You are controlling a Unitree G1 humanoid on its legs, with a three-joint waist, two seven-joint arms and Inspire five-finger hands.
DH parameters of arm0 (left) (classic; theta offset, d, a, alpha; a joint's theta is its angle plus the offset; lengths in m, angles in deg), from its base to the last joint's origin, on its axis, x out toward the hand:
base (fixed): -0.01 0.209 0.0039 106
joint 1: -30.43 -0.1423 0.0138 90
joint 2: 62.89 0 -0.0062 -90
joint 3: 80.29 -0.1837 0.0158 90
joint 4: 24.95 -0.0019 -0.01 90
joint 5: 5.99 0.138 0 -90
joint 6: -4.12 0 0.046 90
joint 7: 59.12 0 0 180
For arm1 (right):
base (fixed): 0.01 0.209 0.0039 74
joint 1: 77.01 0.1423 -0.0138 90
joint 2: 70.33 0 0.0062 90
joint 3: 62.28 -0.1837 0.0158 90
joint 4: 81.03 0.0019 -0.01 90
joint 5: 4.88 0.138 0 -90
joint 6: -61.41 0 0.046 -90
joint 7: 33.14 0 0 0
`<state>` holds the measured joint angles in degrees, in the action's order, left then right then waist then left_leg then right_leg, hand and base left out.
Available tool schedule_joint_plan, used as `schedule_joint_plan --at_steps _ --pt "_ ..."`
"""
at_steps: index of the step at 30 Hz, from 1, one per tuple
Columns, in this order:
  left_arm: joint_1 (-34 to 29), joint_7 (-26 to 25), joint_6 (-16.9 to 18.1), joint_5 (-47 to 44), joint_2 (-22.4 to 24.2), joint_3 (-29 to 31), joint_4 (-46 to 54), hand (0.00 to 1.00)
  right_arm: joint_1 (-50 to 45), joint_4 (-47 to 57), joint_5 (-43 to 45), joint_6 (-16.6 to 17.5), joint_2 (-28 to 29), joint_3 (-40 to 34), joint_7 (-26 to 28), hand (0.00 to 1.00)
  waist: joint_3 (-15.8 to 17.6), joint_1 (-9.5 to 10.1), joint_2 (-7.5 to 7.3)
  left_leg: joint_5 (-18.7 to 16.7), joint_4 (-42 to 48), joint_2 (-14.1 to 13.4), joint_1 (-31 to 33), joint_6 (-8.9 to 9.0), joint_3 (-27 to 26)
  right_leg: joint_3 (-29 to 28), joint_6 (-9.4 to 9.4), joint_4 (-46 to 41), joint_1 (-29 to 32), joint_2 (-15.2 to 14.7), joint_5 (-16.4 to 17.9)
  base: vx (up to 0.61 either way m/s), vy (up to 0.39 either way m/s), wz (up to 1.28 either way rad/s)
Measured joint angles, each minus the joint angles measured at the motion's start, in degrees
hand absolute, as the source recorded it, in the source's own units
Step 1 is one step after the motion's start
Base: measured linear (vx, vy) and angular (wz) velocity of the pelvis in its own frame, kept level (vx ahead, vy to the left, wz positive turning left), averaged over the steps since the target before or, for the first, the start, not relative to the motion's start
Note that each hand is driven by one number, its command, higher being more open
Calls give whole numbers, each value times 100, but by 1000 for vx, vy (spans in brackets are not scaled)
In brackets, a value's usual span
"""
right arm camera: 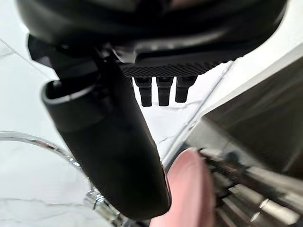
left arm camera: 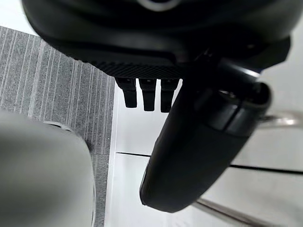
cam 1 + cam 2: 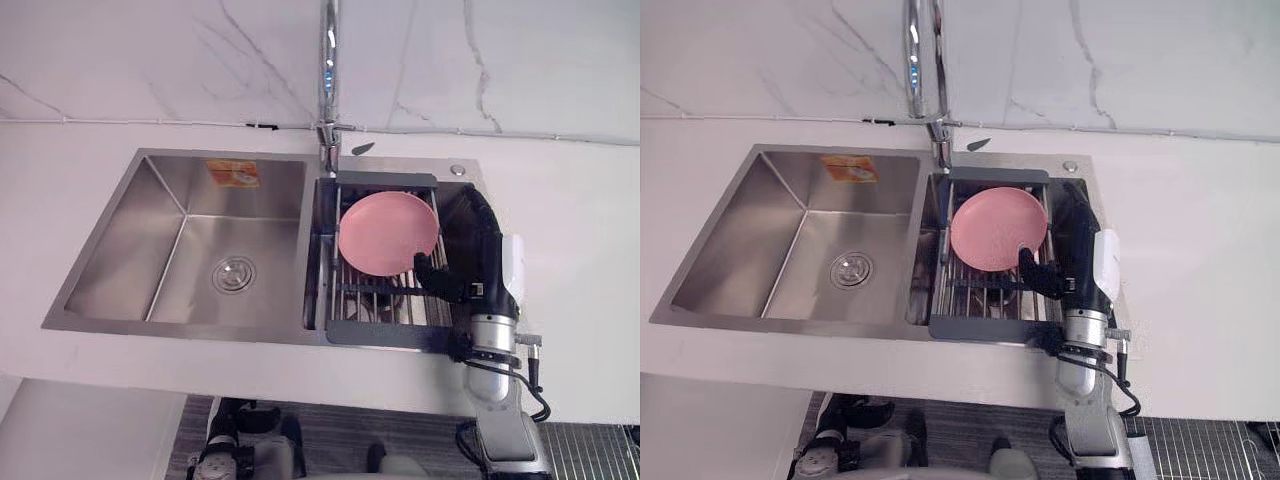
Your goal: Walk over to the sink, pick up the cup, carry it to the dishwasher, place the cup inside the dishwasher, then close the dishwasher door
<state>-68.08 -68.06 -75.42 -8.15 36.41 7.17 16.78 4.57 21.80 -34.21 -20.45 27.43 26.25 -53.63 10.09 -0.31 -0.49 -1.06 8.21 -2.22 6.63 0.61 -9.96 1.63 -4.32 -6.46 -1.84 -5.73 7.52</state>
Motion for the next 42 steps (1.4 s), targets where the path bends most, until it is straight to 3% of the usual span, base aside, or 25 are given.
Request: schedule_joint_plan --at_steps 1,2,11,22,35,42 --pt "-3 5 2 2 -12 -1 -17 90 -50 -1 -15 0 0 -24 6 90 -2 -11 0 76 -138 11 -62 1 -10 -7 1 11 -1 2 -17 -17 -8 -3" --pt "-19 148 1 129 47 -12 -322 90 -191 -66 -15 -1 108 -48 116 90 -361 -61 40 784 -1269 132 -439 -60 -23 -100 -49 261 44 5 -157 0 0 0" --pt "0 147 -24 124 51 6 -379 90 -189 -401 -10 -15 114 -47 131 90 -373 -51 33 803 -1315 138 -575 -59 7 -45 -50 272 -97 -3 -157 -1 -1 2" --pt "77 282 -91 123 116 128 -587 90 -165 -939 41 -366 142 -213 263 90 -530 73 47 813 -1348 128 -738 -17 137 117 -59 344 -351 -22 -149 -23 -7 6" --pt "77 400 -90 112 114 155 -585 90 391 -1046 -411 -366 -965 -194 444 90 -524 69 39 829 -1351 145 -657 -20 191 169 -71 387 -337 -29 -138 6 -3 2" --pt "80 419 -126 106 111 157 -581 90 905 -1647 -470 -291 -1509 217 653 90 -515 68 27 827 -1352 150 -635 -27 220 186 -69 387 -326 -25 -140 17 -6 2"
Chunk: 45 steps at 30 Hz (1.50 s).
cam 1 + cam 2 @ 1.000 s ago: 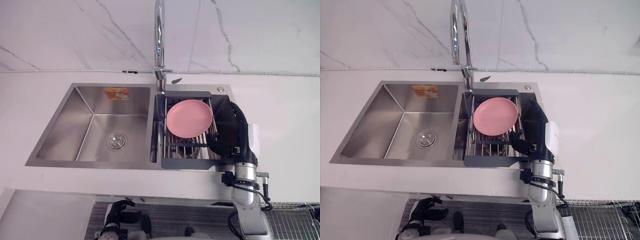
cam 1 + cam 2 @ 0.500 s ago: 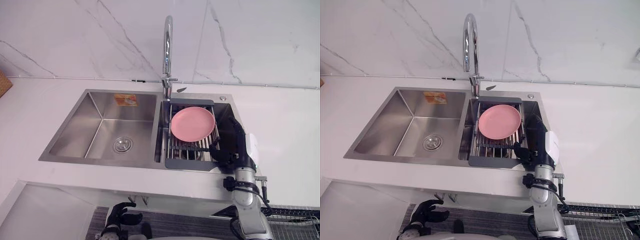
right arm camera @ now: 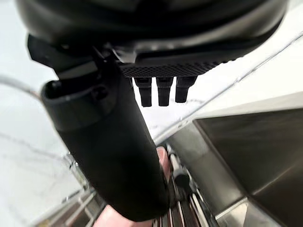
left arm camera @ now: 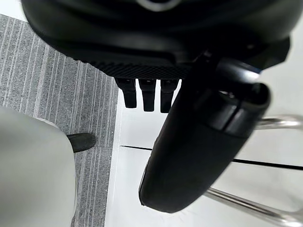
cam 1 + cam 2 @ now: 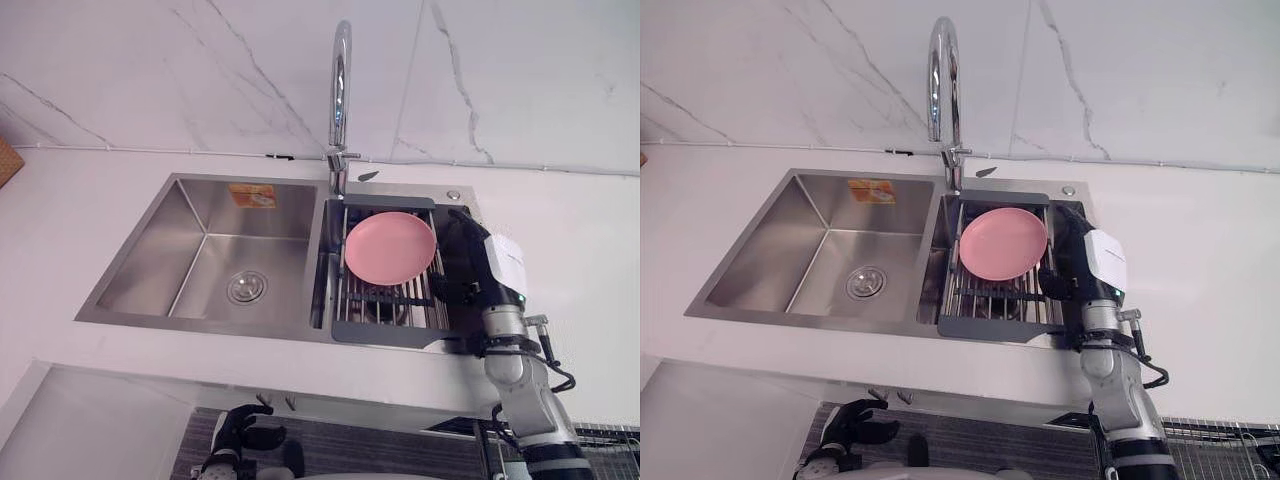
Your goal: Walk over to the sink, pick up the cup, carry it to the dishwasher, place the cup inside the dishwasher, then close the dishwasher door
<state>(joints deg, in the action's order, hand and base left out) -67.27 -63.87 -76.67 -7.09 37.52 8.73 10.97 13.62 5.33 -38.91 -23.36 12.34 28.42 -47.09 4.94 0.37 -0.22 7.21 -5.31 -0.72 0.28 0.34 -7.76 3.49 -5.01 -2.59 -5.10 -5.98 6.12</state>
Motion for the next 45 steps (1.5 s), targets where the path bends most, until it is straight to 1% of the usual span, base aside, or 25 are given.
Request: schedule_joint_plan --at_steps 8,14,16,19,23,26,30,31,38,41,43,45 --pt "1 41 8 -1 -11 -6 14 90 381 -443 -453 102 -368 618 130 90 21 12 -19 0 -3 14 -1 -1 8 20 -1 -5 0 -10 1 0 0 0" --pt "0 84 37 -1 -18 -9 52 90 666 -714 -684 189 -511 776 150 90 86 12 -56 14 -4 42 6 -21 73 96 -4 -4 -25 -27 3 -8 -1 5" --pt "0 106 77 -2 -22 -9 126 90 844 -863 -758 196 -703 922 160 90 150 13 -75 21 -4 54 15 -30 95 121 -5 1 -32 -36 4 -16 -4 7" --pt "0 118 95 -9 -27 -35 149 90 980 -992 -838 221 -829 1017 230 90 166 13 -87 24 -4 75 31 -34 136 151 -6 0 -33 -51 4 -1 0 6" --pt "0 125 96 -10 -39 -61 180 90 1192 -1209 -911 250 -937 1163 266 90 192 12 -93 26 -4 83 33 -37 163 167 -7 1 -45 -56 4 -1 -5 4" --pt "-1 136 116 -13 -41 -67 230 90 1371 -1318 -1042 267 -1042 1276 268 90 288 20 -99 30 -4 83 32 -41 174 179 -7 1 -53 -54 4 0 0 0" --pt "1 135 116 -31 -51 -92 239 90 1483 -1374 -1060 266 -1050 1381 267 90 315 21 -110 30 -5 85 34 -41 176 182 -7 3 -53 -55 4 0 0 0" --pt "1 133 117 -85 -68 -138 243 90 1491 -1375 -1062 270 -1049 1399 267 30 323 23 -109 30 -5 86 40 -41 177 183 -7 6 -50 -56 4 0 0 0" --pt "1 131 118 -126 -82 -192 253 90 1708 -1601 -1062 193 -1049 1535 253 30 331 21 -109 35 -5 92 113 -47 176 186 -7 64 -5 -56 4 0 0 0" --pt "1 129 117 -129 -84 -192 253 90 1792 -1585 -1066 203 -1050 1530 78 30 347 3 -112 34 -6 96 113 -47 176 187 -7 63 -4 -55 4 0 0 0" --pt "17 128 127 -129 -83 -197 293 90 1996 -1554 -1059 192 -1047 1512 5 30 445 3 -111 36 -5 94 112 -45 175 186 -7 64 -5 -47 4 0 0 0" --pt "18 128 126 -129 -83 -202 347 90 2066 -1539 -1047 203 -1043 1477 5 30 461 17 -113 35 -5 90 114 -45 185 191 -7 64 -7 -50 4 0 0 2"
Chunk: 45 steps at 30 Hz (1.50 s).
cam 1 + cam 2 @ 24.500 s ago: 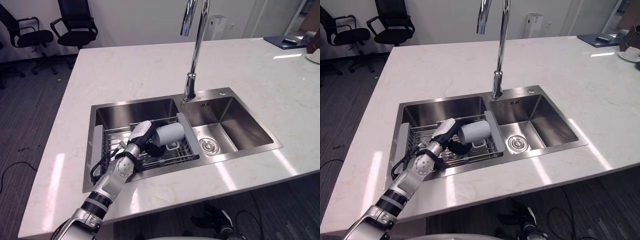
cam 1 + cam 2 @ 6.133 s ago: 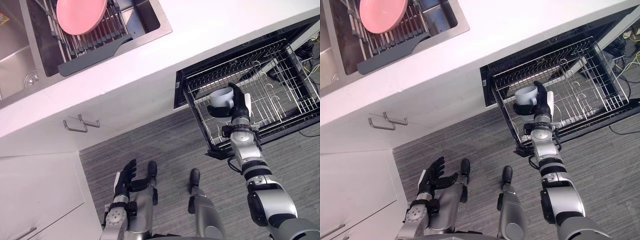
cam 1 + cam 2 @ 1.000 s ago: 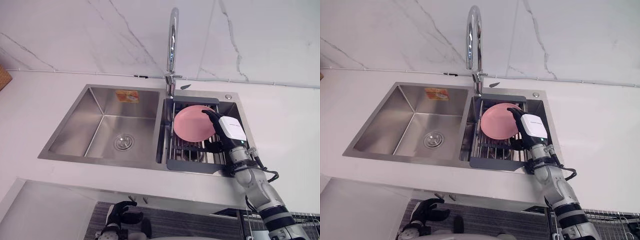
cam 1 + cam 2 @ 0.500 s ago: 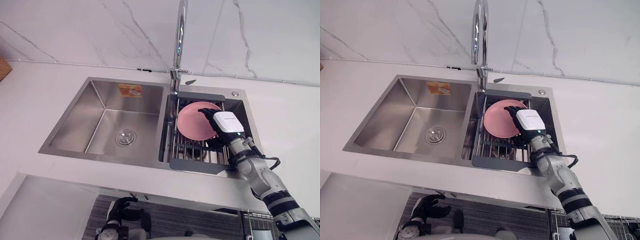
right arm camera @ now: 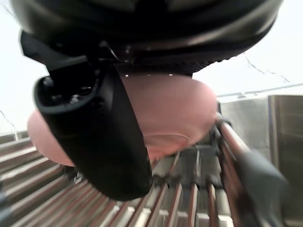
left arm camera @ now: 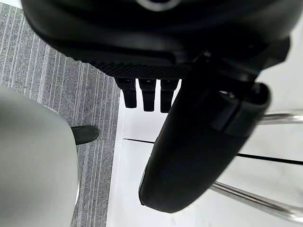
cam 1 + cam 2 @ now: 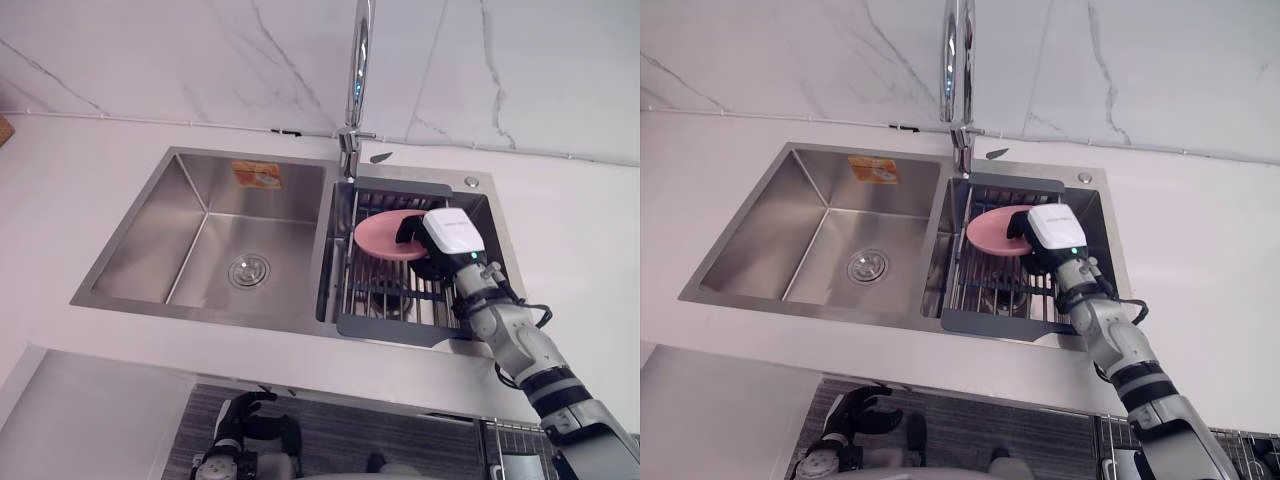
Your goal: Walk over to the sink, pick up the cup, carry it to the dishwasher, place the cup inside the dishwasher, then close the dishwasher door
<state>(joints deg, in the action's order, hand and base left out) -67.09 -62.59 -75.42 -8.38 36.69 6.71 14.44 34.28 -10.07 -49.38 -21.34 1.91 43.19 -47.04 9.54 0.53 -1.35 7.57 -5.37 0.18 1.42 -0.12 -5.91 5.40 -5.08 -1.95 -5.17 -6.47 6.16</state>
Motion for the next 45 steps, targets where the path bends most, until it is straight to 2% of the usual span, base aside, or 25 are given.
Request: schedule_joint_plan --at_steps 13,18,25,31,36,45 --pt "-1 3 -4 1 -6 0 33 90 -63 278 44 2 -77 -28 125 30 14 -11 -11 -3 1 -3 1 -1 25 24 -1 -14 -8 -4 -2 0 0 1" --pt "-3 9 -5 0 -8 2 24 90 -80 692 41 100 -615 244 183 30 14 -35 -11 -4 7 -7 0 0 15 10 -4 -15 -2 -2 -5 0 0 0" --pt "-3 13 -9 0 -13 3 -23 90 -207 1312 42 437 -1293 412 287 30 13 -66 -15 -3 27 -34 -34 1 -24 -40 -2 -50 0 19 -9 0 0 -2" --pt "-1 33 -8 0 -28 6 -112 90 -445 1786 44 553 -1466 398 269 30 -2 -143 -31 -1 26 -50 -70 2 -94 -104 -2 -76 14 23 -11 -7 0 -6" --pt "4 39 -9 0 -33 11 -146 90 -981 2255 43 633 -1432 107 209 30 -38 -157 -47 1 27 -54 -76 2 -127 -141 -7 -74 24 25 -32 -10 0 -3" --pt "5 5 -24 3 -28 46 -337 90 -2137 3232 44 539 -436 -1348 -117 30 -217 -276 -59 4 0 -73 -85 1 -223 -230 -12 -76 69 22 -47 -10 0 -4"
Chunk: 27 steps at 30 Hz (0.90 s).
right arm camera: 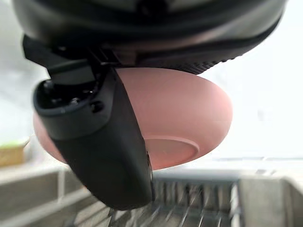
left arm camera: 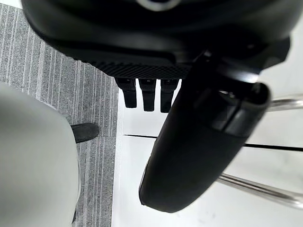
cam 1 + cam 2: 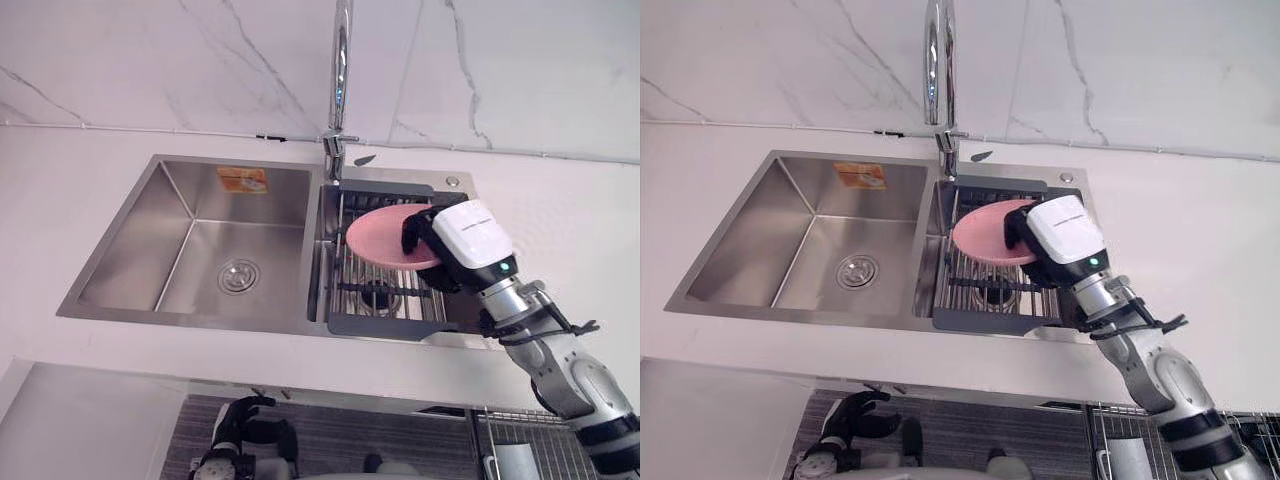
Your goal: Walk over to the sink, pick up the cup, carry it to the dishwasher, place the cup inside the dishwasher, then close the dishwasher door
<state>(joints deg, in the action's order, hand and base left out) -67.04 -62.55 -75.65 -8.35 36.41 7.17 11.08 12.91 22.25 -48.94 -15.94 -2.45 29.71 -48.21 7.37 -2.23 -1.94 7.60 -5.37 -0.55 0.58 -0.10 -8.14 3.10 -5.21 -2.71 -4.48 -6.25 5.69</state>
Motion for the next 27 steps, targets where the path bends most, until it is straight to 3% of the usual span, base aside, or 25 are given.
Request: schedule_joint_plan --at_steps 6,20,24,26,27 --pt "3 -51 -120 1 4 9 -80 90 -521 624 7 -48 724 -809 -429 30 -147 -61 -9 8 -2 -63 -65 12 -116 -117 28 -2 14 21 -21 -28 -2 -11" --pt "-20 -54 -120 39 0 -94 -200 90 -1688 656 4 -496 2459 -1456 -796 30 -315 -184 -15 -3 1 -90 -27 76 -267 -255 44 -41 133 31 -56 -20 7 -6" --pt "70 -46 -121 143 -35 -287 -196 90 -1714 657 6 -647 2725 -1609 -943 30 -290 -187 -26 -49 244 -99 180 105 -242 -321 41 -244 361 31 -57 0 3 -1" --pt "131 -45 -142 131 -54 -300 -198 90 -1661 657 6 -674 2726 -1613 -952 30 -263 -146 -52 -259 695 -94 373 250 125 -483 43 -403 527 21 -56 5 -8 -40" --pt "181 -50 -180 127 -41 -298 -205 90 -1546 657 7 -674 2717 -1613 -957 30 -225 -87 -32 -524 1019 -56 478 286 532 -681 43 -433 630 52 -50 -1 -15 -71"
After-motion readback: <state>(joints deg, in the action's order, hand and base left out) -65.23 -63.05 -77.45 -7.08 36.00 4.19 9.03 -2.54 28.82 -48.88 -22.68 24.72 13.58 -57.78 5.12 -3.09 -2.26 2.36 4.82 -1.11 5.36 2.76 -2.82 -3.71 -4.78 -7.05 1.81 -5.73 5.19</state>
